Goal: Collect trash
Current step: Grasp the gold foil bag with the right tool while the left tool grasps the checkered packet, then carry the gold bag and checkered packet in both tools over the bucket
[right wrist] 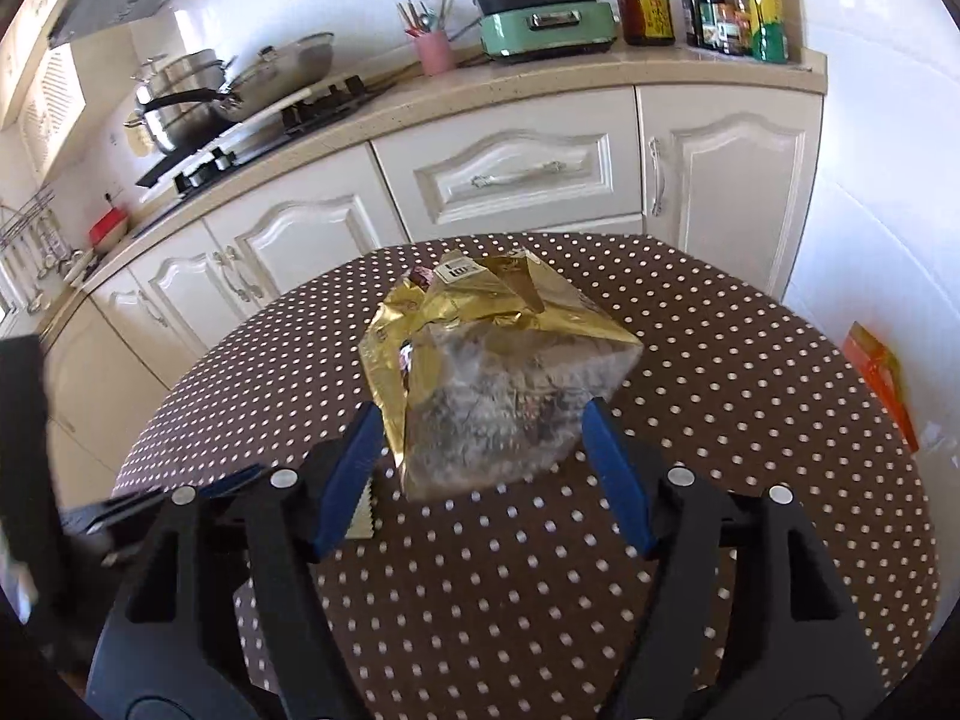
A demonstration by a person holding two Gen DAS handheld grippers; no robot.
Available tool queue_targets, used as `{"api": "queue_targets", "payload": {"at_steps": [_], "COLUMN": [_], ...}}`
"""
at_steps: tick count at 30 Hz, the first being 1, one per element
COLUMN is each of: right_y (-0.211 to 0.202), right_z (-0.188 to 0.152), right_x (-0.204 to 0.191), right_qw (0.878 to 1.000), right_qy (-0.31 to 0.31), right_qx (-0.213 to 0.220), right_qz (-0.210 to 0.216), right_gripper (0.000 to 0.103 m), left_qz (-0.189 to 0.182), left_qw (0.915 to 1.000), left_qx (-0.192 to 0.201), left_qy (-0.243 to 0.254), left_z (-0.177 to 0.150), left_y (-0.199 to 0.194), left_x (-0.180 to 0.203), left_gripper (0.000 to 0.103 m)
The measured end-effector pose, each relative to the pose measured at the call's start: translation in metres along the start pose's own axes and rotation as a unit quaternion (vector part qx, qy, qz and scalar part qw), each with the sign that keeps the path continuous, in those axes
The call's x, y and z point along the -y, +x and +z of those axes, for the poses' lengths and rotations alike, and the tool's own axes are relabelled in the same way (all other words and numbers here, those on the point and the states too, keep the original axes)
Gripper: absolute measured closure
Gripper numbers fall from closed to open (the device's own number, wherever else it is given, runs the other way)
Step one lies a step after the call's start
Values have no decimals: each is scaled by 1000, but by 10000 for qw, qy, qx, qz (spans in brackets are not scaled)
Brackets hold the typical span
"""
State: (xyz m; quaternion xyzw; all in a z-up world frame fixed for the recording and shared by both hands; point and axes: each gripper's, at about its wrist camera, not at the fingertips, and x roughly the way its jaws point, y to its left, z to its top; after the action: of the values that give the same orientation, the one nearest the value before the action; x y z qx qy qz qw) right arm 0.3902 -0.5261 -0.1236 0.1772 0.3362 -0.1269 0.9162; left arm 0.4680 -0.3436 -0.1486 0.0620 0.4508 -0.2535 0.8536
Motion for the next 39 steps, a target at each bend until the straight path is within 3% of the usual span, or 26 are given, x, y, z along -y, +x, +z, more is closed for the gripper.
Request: {"api": "queue_targets", "payload": {"at_steps": [3, 5, 7, 10, 16, 24, 33, 39], "right_y": [13, 17, 18, 13, -16, -52, -70, -79], "right_z": [0, -2, -2, -8, -20, -50, -102, -145], "right_x": [-3, -3, -4, -8, -34, -113, -226, -302], "right_qw": [9998, 9996, 9993, 9990, 9982, 9912, 9753, 9582], "right_qy": [-95, -213, -279, -392, -552, -914, -1408, -1743], "right_qx": [-79, -142, -200, -179, 52, 131, -99, -318], "right_qz": [-158, -147, -143, -90, 233, 944, 1698, 2245], "right_gripper": [37, 74, 87, 96, 99, 100, 101, 101], "left_qz": [-31, -94, -151, -184, -203, -105, 218, 544], "left_qw": [9998, 9995, 9988, 9979, 9942, 9859, 9728, 9605], "left_qx": [106, 159, 232, 340, 691, 1097, 1350, 1449], "left_qy": [-142, -261, -398, -512, -800, -1262, -1869, -2314], "left_z": [-1, -2, -4, -7, -20, -52, -124, -181], "left_y": [-10, -17, -26, -38, -78, -138, -195, -229], "left_x": [-8, -15, -24, -33, -64, -131, -233, -299], "left_gripper": [91, 91, 92, 92, 92, 92, 92, 92]}}
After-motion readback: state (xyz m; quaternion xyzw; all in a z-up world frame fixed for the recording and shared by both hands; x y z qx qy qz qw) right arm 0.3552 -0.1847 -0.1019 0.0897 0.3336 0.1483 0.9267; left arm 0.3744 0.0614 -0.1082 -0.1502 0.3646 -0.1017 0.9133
